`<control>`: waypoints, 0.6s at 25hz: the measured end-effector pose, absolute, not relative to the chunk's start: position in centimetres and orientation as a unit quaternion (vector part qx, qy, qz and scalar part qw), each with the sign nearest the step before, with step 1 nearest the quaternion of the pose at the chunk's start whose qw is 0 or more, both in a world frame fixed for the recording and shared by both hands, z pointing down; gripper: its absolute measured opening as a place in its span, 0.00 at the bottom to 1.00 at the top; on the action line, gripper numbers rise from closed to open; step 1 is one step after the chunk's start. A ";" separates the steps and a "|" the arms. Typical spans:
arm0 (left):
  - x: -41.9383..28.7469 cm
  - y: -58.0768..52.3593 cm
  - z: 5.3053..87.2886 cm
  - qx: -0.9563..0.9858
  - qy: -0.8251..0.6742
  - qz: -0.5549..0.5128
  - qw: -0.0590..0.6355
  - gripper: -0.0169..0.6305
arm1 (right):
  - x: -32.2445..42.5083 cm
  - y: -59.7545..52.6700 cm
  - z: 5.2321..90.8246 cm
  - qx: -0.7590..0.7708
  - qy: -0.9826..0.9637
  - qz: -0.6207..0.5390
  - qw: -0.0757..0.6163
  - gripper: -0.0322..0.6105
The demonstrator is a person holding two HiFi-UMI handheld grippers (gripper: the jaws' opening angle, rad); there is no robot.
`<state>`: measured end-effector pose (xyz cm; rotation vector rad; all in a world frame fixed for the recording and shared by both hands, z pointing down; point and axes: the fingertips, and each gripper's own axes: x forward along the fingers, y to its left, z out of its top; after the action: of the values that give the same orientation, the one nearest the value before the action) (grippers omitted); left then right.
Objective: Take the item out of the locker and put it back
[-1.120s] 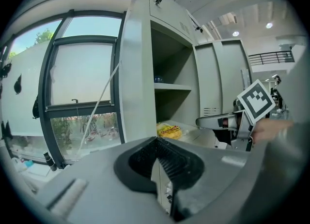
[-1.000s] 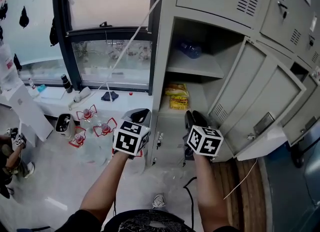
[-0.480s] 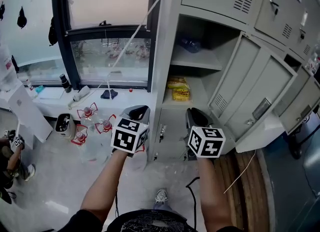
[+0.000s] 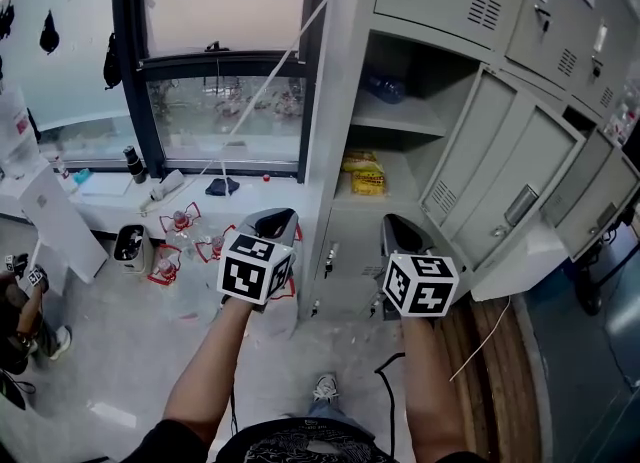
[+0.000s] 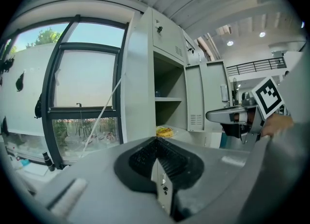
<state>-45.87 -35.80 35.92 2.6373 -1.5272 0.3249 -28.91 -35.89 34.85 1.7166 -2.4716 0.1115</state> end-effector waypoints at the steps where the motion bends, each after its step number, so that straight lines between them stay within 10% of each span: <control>1: -46.0 -35.6 35.8 0.861 -0.497 0.105 0.039 0.03 | -29.0 -35.7 34.6 0.566 -0.821 0.036 0.064 0.09; 15: -46.5 -33.2 35.7 0.859 -0.499 0.106 0.041 0.03 | -30.3 -32.7 33.4 0.545 -0.836 0.025 0.053 0.09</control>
<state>-46.55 -33.24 35.73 2.6309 -1.5271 0.3249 -30.29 -32.67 33.38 1.6573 -2.5419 0.0752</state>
